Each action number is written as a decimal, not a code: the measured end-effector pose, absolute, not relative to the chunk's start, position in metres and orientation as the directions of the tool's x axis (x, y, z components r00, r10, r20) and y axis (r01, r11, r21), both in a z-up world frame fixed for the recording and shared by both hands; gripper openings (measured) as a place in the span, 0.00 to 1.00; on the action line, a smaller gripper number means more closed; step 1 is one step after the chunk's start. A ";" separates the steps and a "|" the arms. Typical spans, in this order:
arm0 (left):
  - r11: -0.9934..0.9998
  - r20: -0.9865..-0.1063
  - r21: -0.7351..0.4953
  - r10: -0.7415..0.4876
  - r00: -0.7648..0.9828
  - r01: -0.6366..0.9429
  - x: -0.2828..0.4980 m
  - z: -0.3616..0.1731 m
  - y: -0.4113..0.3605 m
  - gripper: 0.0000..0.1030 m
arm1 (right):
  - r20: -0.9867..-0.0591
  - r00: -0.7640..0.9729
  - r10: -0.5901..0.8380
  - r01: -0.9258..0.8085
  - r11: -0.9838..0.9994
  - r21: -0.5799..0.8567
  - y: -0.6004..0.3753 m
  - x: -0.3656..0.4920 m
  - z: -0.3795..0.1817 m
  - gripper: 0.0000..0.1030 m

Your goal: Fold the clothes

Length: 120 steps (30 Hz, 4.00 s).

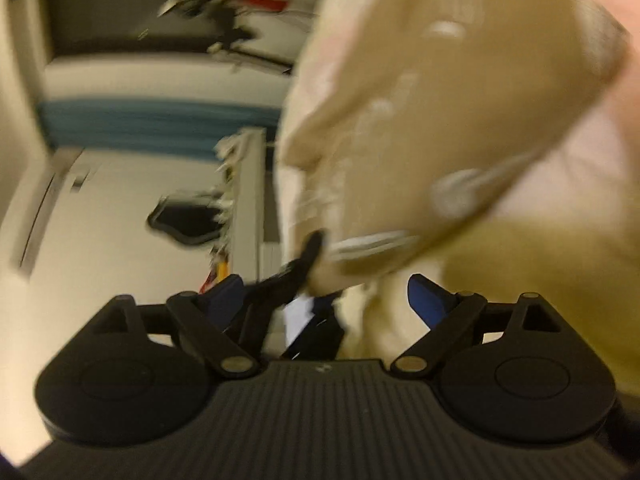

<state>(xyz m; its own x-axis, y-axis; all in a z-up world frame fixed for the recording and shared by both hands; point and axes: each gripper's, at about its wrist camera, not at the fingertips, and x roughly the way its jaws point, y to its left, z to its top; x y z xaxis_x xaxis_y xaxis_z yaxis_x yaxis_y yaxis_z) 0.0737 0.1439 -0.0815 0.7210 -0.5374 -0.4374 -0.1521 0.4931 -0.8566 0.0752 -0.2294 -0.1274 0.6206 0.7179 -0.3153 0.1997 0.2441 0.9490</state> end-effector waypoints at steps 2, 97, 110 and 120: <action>0.471 -0.422 -0.868 -0.537 0.731 -0.155 0.075 -0.082 0.144 0.22 | -0.311 0.668 0.676 0.268 0.171 0.948 -0.242 0.074 -0.141 0.88; 0.809 -0.455 -0.179 -0.573 0.682 0.560 0.120 0.159 -0.179 0.97 | -0.461 0.876 -0.143 0.374 0.806 0.460 -0.454 0.031 0.090 0.33; 0.819 -0.325 -0.117 -0.566 0.758 0.561 0.001 0.192 -0.085 1.00 | -0.332 0.931 -0.154 0.260 0.917 0.302 -0.359 -0.054 0.131 0.87; 0.827 -0.320 -0.083 -0.551 0.771 0.557 -0.022 0.154 -0.057 1.00 | -0.280 0.941 -0.191 0.267 0.927 0.263 -0.321 -0.074 0.095 0.87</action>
<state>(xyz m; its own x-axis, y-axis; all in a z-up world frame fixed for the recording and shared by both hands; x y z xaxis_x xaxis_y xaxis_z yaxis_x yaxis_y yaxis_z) -0.0220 -0.0566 0.1540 0.7706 -0.5512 -0.3199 0.5567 0.8265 -0.0830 -0.0735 -0.3207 0.0952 0.9409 -0.1910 -0.2798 0.2665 0.9272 0.2631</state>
